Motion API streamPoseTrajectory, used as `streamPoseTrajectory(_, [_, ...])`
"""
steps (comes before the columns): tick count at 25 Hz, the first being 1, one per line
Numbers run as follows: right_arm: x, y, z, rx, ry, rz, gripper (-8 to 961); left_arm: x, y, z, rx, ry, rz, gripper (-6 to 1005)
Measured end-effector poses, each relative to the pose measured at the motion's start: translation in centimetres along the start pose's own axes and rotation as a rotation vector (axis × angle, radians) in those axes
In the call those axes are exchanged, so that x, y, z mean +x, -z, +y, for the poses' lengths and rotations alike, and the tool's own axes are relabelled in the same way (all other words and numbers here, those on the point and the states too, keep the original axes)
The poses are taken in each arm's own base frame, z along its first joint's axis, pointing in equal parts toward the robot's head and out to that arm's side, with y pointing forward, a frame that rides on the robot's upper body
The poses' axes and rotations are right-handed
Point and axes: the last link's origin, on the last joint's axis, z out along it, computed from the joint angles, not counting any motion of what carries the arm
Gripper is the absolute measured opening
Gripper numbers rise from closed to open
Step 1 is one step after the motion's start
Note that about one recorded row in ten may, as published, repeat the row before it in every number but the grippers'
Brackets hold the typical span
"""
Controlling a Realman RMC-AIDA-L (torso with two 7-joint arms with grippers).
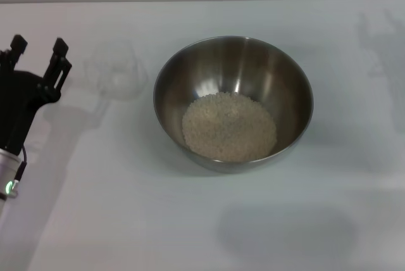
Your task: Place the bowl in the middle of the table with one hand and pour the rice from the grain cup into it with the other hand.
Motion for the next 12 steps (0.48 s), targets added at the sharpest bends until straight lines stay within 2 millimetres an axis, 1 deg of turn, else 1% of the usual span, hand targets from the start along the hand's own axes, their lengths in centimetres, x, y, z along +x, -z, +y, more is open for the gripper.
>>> streamPoseTrajectory(1, [0.0, 0.0, 0.0, 0.0, 0.0, 0.0, 527, 0.0, 0.0, 0.0, 0.0, 0.0, 0.0, 726])
streamPoseTrajectory(3, [0.4, 1.0, -0.3, 0.021, 0.002, 0.022, 527, 0.3, -0.6, 0.1, -0.003, 0.002, 0.016, 726])
streamPoseTrajectory(4, [0.4, 1.0, -0.3, 0.021, 0.002, 0.022, 527, 0.3, -0.6, 0.1, -0.003, 0.002, 0.016, 726])
streamPoseTrajectory(7, [1.0, 2.0, -0.8, 0.034, 0.015, 0.061, 527, 0.5, -1.1, 0.2, -0.005, 0.002, 0.03, 726])
streamPoseTrajectory(12, [1.7, 2.6, -1.0, 0.036, 0.024, 0.108, 528, 0.8, -1.3, -0.1, 0.011, 0.002, 0.044, 726])
